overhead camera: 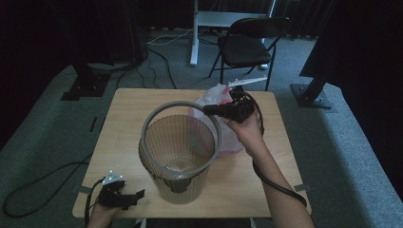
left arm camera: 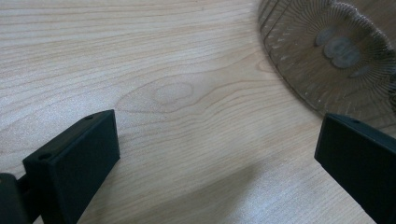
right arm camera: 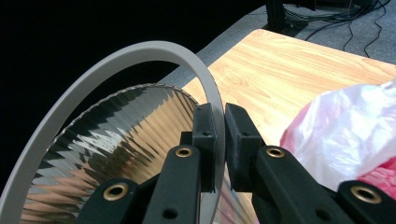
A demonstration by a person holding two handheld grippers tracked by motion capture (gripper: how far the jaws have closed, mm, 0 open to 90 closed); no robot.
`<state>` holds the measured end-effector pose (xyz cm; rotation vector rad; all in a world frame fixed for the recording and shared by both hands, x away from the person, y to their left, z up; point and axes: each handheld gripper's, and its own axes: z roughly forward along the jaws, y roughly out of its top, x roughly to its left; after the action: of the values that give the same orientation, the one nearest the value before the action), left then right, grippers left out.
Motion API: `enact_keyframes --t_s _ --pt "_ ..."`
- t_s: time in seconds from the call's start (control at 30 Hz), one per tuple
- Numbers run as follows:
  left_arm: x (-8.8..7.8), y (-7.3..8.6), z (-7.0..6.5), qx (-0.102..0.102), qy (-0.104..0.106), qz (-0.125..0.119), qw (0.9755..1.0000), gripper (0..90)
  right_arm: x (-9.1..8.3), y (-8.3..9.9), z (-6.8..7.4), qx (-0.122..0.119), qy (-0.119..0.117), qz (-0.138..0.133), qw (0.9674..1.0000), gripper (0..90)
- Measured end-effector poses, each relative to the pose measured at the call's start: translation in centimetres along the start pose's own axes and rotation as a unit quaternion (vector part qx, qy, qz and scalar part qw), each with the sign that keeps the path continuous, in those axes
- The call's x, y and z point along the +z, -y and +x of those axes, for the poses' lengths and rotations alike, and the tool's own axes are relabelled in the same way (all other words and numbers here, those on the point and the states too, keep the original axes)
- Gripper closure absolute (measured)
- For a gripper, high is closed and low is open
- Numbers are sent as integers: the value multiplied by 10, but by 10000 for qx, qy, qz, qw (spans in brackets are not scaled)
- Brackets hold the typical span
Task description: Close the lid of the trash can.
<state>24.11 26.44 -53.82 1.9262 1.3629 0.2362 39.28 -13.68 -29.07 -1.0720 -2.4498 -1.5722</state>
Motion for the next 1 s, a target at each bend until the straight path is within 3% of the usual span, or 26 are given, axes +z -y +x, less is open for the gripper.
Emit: enact_keyframes --t_s 0.23,0.63,1.0 --pt "0 0 1 -3 14 4 10000 0 14 2 4 -70 -74 192 9998 836" --pt "-1 0 1 12 11 7 10000 0 24 7 0 24 -151 367 9992 834" --pt "0 0 1 8 11 1 10000 0 22 8 -2 111 -243 360 9990 795"
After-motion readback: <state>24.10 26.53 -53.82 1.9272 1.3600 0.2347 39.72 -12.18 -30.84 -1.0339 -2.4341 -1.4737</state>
